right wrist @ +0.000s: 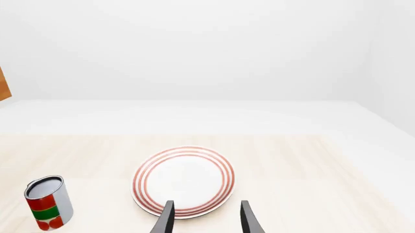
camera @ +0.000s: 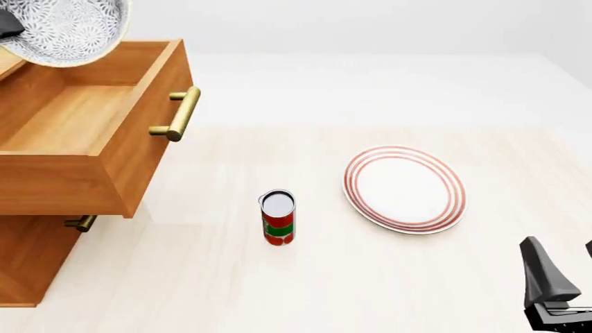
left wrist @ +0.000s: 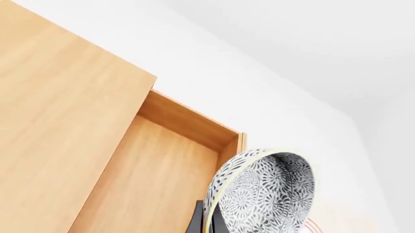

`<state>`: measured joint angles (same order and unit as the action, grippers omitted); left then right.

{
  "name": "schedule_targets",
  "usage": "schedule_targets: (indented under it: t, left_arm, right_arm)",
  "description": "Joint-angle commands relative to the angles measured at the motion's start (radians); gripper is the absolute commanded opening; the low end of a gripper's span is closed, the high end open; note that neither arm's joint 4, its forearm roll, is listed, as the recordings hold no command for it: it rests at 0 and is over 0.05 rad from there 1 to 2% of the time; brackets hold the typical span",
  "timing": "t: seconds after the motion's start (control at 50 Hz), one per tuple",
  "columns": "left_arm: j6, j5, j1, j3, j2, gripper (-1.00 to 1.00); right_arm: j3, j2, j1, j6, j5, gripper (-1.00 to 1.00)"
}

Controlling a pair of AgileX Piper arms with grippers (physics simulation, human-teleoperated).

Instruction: Put the bowl in the top drawer of the cabinet.

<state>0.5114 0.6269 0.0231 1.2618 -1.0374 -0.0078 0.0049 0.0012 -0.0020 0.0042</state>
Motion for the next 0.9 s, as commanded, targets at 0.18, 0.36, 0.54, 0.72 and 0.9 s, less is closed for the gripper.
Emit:
schedule_targets:
  t: [0.18, 0.36, 0.54, 0.72, 0.9]
  left_arm:
    - [-0.019, -0.005, 0.043, 0.023, -0.046, -1.0]
    - [-0.028, -0.01, 0.064, 0.019, -0.058, -1.0]
    - [-0.032, -0.01, 0.062, 0.011, -0.063, -1.0]
    - [-0.035, -0.015, 0.068, -0.002, -0.074, -1.0]
    - [-0.04, -0.017, 0.079, -0.01, -0.086, -1.0]
  right_arm:
    - [0.001, 0.0, 0.0, 0.0, 0.0, 1.0]
    - [-0.009, 0.002, 0.0, 0.0, 0.008, 1.0]
    - [-0.009, 0.002, 0.0, 0.0, 0.008, 1.0]
    - [0.001, 0.0, 0.0, 0.0, -0.001, 1.0]
    - [0.001, 0.001, 0.0, 0.0, -0.002, 1.0]
